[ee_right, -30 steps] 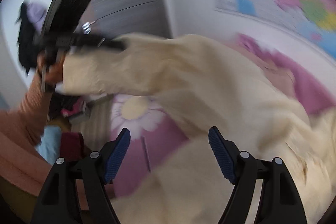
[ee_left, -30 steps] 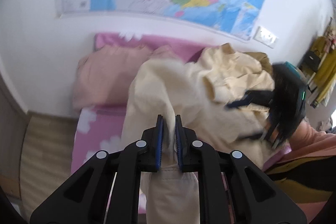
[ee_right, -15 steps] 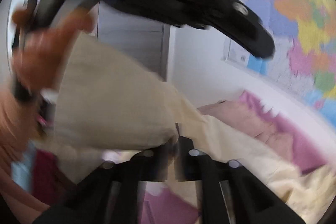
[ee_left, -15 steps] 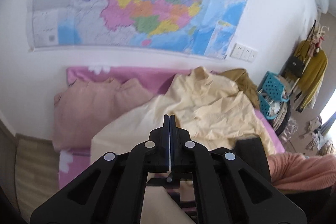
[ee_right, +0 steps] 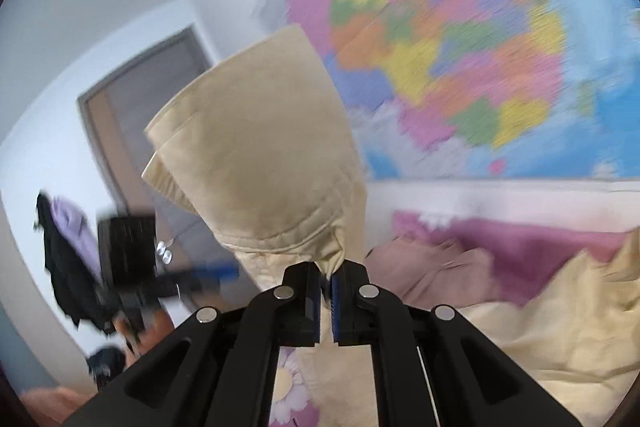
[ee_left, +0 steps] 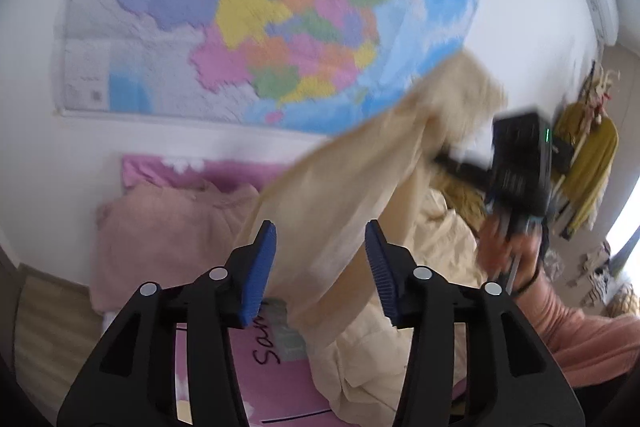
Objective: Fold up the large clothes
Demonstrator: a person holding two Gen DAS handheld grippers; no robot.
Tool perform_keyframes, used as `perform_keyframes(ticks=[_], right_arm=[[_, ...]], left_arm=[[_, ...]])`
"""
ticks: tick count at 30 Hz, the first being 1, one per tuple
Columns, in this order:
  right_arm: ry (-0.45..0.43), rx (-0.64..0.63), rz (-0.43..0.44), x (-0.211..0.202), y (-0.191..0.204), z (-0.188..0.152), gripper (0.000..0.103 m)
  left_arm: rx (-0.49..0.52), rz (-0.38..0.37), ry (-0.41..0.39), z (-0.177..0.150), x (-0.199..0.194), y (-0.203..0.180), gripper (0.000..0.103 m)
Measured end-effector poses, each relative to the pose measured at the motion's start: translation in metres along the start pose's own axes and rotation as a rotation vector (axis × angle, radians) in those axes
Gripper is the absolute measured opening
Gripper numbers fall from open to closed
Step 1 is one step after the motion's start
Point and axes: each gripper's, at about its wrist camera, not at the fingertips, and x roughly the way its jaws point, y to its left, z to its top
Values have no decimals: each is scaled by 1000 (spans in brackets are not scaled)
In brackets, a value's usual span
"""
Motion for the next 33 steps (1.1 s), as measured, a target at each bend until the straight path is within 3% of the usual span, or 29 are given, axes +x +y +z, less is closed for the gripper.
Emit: perform_keyframes(ticks=[3,5,9,11,14,20,22,24,29,32,33], right_arm=[[-38,47,-57,-35,-25,7,4],[-56,91,-69,-54,-41,5,4],[-79,198,-136,-97,-82,-15,4],[-62,247,-177,-111,-101,-34,4],[-34,329,-243,-129,-131,-68,4],[60,496,-353,-148,-182,-140,9],[107,545,-375,-151,-192,-162,15],[129,562,-396,-157,-193,-173,40],[85,522,-409,-173,-178,-170,59],[37,546,-429,-179,-188,-164,58],[29,552,-433,-179,-191,-164,45]], left_arm=[[31,-32,46,-13,31,-9,54],[84,-7,79,-23,59,-18,60],[114,-14,201,-42,117,-22,60],[116,15,239,-46,141,-20,59],[55,-29,306,-46,179,-12,59],[87,13,346,-45,230,-22,58],[110,39,370,-50,244,-30,58],[131,52,386,-55,253,-36,61],[151,48,397,-61,262,-38,65],[138,48,401,-59,267,-39,66],[133,50,402,-59,269,-39,66]])
